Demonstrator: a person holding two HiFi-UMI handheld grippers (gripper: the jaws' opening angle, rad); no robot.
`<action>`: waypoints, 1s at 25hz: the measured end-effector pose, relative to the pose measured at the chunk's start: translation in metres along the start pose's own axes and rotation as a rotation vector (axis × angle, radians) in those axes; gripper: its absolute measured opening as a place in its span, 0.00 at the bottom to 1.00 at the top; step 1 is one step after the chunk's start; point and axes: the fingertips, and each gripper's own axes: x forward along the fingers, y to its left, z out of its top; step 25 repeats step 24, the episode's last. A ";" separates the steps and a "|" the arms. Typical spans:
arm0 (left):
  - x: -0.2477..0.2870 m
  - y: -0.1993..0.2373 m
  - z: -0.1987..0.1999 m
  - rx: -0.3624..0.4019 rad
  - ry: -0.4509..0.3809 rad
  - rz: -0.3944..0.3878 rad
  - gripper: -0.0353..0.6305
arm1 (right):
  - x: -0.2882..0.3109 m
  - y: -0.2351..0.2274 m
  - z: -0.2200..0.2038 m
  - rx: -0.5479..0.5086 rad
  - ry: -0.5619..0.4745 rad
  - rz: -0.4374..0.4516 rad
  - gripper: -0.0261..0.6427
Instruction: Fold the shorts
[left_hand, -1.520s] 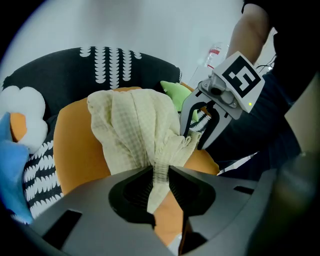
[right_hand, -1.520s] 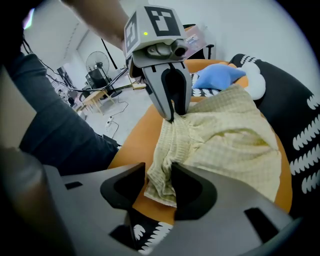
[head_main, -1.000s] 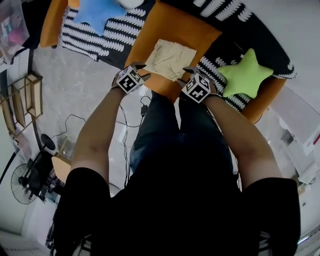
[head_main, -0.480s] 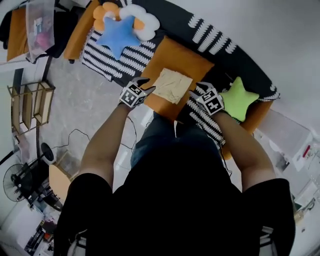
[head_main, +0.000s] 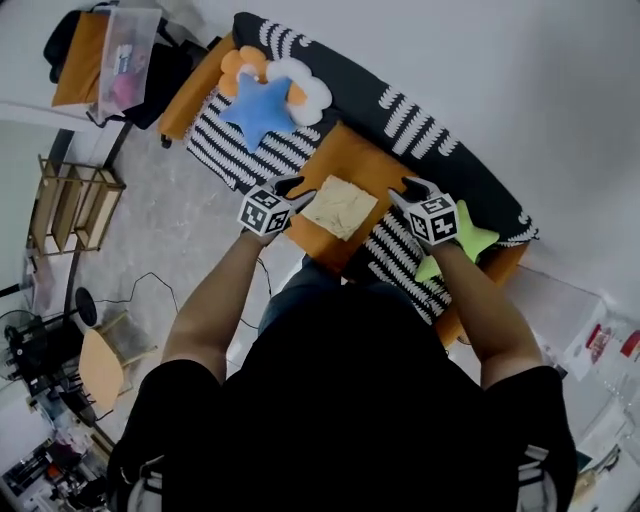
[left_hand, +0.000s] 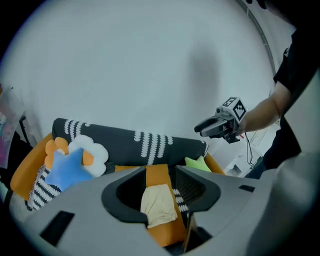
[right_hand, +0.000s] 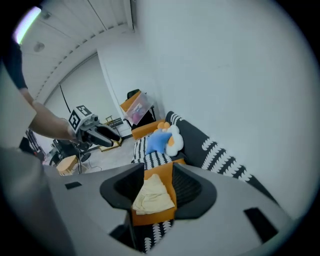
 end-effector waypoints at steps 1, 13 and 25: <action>-0.006 -0.004 0.007 -0.009 -0.022 0.010 0.36 | -0.008 0.000 0.009 -0.001 -0.018 0.002 0.31; -0.058 -0.035 0.052 -0.076 -0.205 0.136 0.34 | -0.097 -0.007 0.073 -0.054 -0.208 -0.011 0.24; -0.071 -0.062 0.059 -0.085 -0.268 0.175 0.34 | -0.149 -0.026 0.077 -0.047 -0.279 -0.055 0.21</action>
